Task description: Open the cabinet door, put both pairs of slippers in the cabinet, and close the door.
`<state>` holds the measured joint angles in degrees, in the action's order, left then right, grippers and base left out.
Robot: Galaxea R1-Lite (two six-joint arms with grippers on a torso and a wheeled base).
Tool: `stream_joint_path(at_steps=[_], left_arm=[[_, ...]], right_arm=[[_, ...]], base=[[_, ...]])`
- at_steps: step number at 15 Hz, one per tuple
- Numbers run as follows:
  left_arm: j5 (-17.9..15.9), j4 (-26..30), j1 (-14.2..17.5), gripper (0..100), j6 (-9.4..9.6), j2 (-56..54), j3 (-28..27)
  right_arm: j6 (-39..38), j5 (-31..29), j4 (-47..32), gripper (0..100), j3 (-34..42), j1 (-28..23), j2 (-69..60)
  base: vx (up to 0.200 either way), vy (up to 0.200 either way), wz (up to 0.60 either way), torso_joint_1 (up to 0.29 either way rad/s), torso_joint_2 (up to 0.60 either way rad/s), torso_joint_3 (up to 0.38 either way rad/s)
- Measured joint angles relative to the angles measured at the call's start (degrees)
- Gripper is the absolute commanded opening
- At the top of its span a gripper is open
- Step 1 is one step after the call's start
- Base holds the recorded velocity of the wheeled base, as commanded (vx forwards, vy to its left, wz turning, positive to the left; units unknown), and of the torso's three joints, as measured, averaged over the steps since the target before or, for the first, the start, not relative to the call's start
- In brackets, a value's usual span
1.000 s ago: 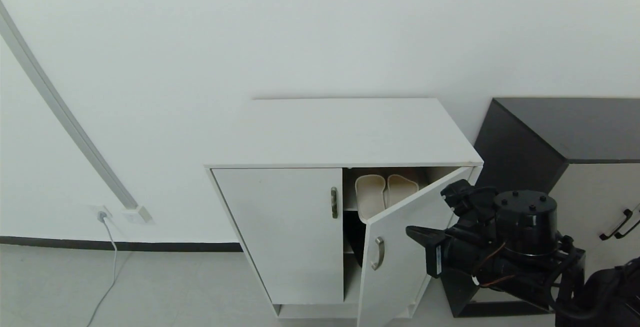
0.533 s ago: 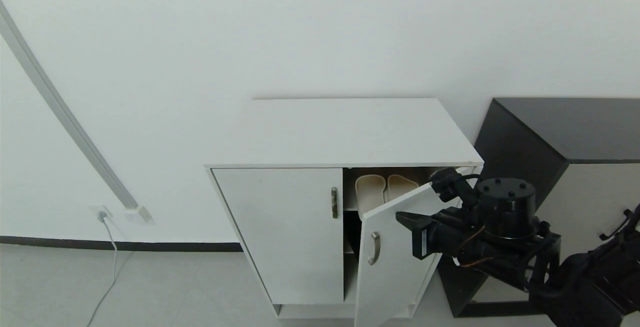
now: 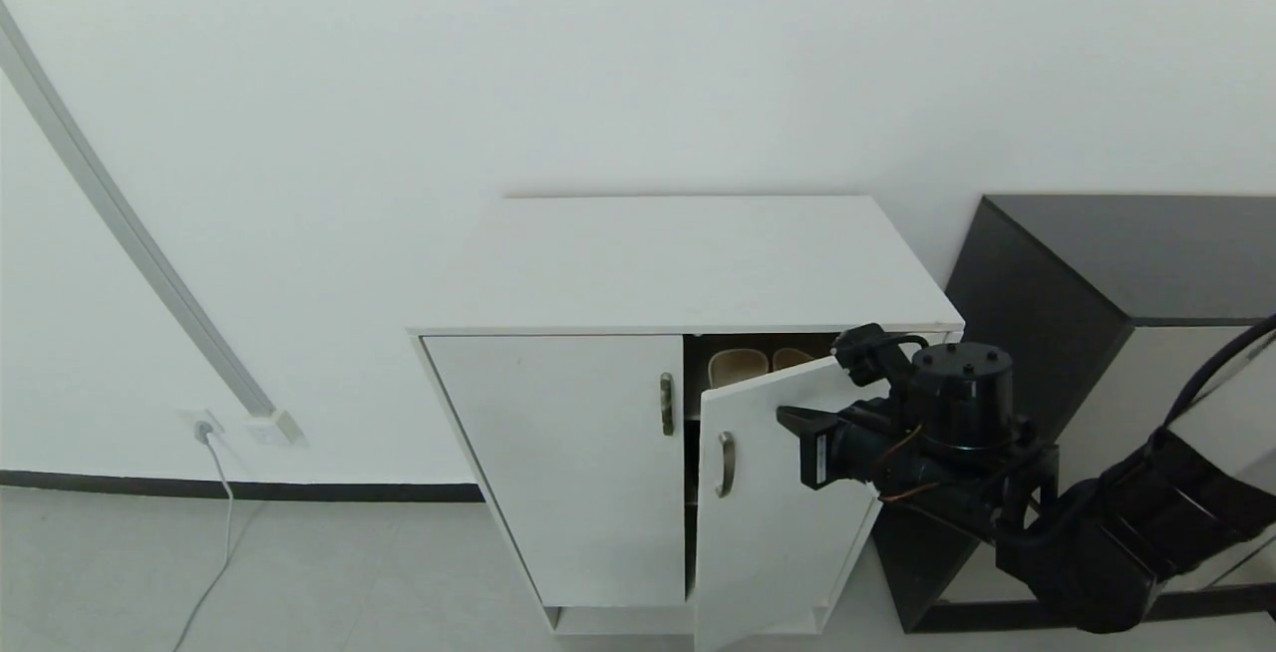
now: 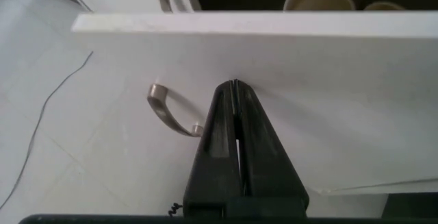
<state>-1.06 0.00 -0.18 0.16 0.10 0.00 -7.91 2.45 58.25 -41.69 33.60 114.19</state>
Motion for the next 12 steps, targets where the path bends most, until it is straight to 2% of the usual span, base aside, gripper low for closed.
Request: stream_joint_path(at_steps=[12], left_arm=[[0.0, 0.0, 0.0, 0, 0.0, 0.0, 0.0]], right_arm=[[0.0, 0.0, -0.1, 0, -9.0, -2.3, 8.9]], base=[[0.0, 0.0, 0.0, 0.0, 0.0, 0.0]])
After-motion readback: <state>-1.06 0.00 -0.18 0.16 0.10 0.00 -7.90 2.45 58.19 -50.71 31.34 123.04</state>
